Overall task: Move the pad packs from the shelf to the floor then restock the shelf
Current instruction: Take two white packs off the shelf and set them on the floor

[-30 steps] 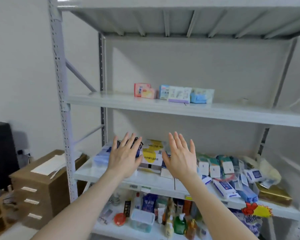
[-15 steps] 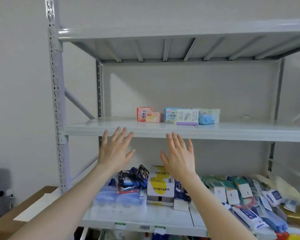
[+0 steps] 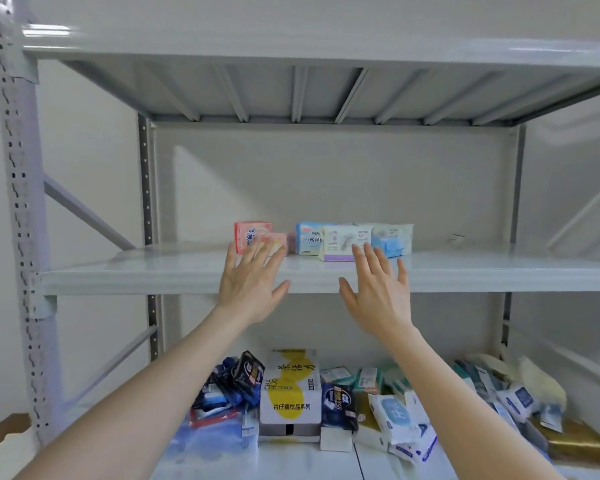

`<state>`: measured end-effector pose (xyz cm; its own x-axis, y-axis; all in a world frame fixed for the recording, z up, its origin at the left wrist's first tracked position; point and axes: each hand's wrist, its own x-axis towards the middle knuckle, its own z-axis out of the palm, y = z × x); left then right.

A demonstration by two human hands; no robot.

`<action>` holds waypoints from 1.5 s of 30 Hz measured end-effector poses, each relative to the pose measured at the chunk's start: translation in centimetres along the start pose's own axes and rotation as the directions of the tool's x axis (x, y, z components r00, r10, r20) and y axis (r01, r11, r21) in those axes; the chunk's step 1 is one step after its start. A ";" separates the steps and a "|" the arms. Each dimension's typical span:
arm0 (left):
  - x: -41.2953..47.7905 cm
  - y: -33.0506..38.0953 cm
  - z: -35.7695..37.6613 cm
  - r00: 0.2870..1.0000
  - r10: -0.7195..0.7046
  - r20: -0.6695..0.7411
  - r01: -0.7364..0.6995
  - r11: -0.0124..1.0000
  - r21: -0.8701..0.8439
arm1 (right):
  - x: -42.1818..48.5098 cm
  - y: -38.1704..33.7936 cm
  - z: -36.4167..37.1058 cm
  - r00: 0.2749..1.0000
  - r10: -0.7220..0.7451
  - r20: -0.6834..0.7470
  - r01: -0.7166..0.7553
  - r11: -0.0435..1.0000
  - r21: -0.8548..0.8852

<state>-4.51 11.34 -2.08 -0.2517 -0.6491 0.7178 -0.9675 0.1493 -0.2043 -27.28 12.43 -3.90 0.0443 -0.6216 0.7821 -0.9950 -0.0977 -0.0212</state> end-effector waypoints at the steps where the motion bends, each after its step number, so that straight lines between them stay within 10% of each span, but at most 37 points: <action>1: 1.0 0.9 0.5 1.000 0.006 -0.012 -0.006 1.000 -0.002 | 0.5 1.0 0.3 1.000 0.000 0.001 0.000 1.000 -0.010; 22: 20.7 9.9 10.8 0.999 0.030 -0.043 -0.036 0.991 -0.132 | 16.6 19.0 9.8 0.998 0.057 -0.003 -0.057 0.996 -0.074; 31: 24.8 7.8 13.2 0.969 0.033 0.243 0.063 0.925 -0.374 | 23.8 21.8 14.9 0.989 0.057 0.133 -0.059 0.998 0.011; 45: 24.6 4.8 13.1 0.938 0.021 0.347 0.228 0.717 -0.659 | 28.4 24.3 18.5 0.858 0.254 0.446 -0.433 0.825 0.364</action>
<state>-15.06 -13.65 5.87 -0.2475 -0.8642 0.4380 -0.7675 0.4508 0.4558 -48.58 -21.94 6.29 -0.1747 -0.9049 0.3882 -0.8071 -0.0942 -0.5828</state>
